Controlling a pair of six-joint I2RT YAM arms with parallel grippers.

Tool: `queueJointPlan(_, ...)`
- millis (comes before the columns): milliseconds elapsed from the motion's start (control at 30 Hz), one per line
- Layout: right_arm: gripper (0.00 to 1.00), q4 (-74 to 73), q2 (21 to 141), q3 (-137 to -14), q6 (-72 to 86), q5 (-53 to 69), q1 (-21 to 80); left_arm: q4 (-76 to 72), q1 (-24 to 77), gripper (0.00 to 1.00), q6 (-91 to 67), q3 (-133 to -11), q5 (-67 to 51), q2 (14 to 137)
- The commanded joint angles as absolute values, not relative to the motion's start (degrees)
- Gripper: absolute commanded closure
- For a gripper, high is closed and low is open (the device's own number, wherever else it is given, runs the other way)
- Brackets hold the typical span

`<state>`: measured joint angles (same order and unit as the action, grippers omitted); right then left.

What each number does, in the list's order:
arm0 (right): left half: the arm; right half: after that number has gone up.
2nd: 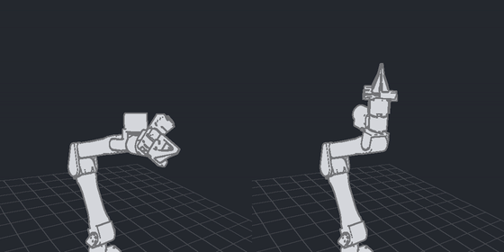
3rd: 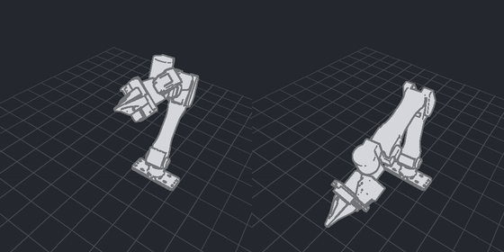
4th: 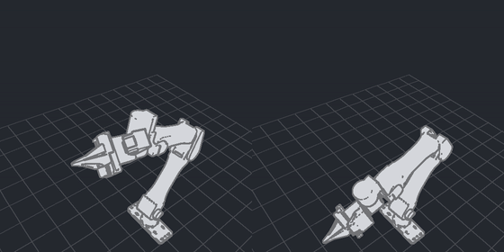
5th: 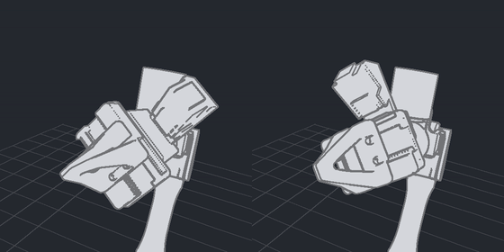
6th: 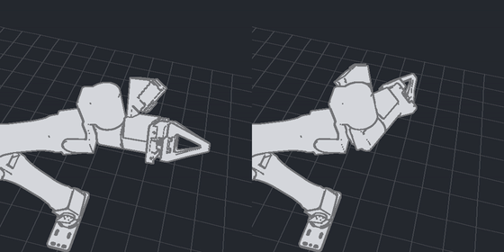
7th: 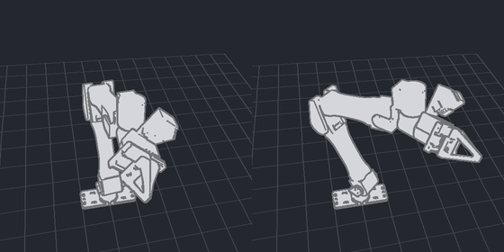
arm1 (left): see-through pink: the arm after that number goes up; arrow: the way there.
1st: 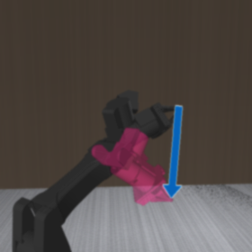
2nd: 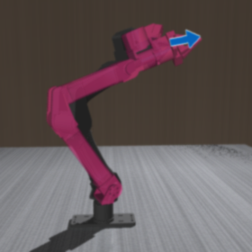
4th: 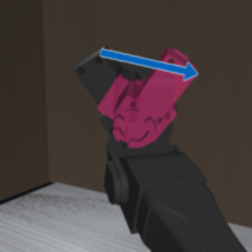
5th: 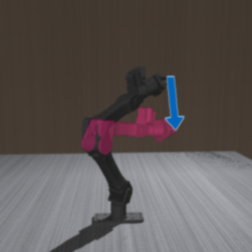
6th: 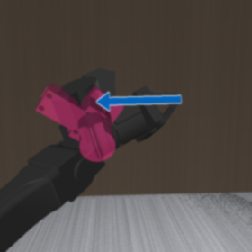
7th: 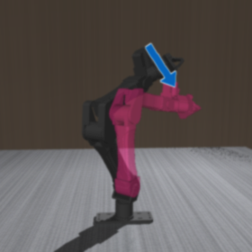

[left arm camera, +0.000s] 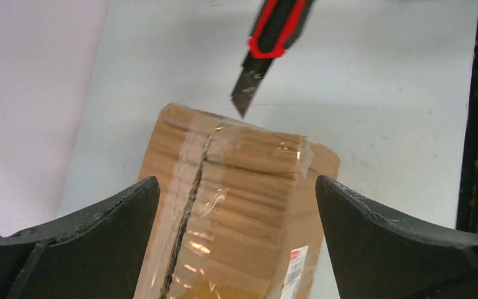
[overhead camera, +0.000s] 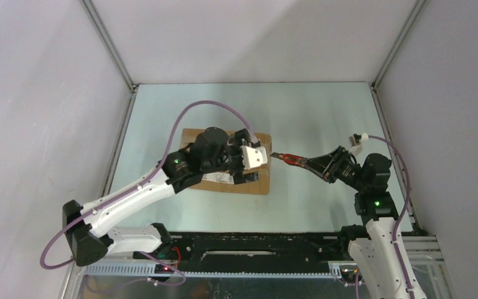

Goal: Unpack the express box
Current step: Cut the express box at the center of the board.

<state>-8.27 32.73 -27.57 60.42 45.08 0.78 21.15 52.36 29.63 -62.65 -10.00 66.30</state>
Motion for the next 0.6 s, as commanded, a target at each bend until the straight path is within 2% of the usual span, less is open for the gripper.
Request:
queueJointPlan(0, 1.00, -4.9, 32.6, -27.8, 60.6, 46.5, 0.9, 21.4, 54.6, 0.00, 44.5, -62.3, -13.6, 67.6)
queueJointPlan(200, 1.00, -4.7, 33.1, -27.7, 60.9, 45.8, 0.9, 25.0, 56.6, 0.00, 47.5, -61.3, -10.2, 69.2)
queueJointPlan(567, 1.00, -4.4, 32.4, -26.4, 61.3, 46.0, 0.9, 28.7, 53.5, 0.00, 45.0, -67.1, -14.1, 74.5)
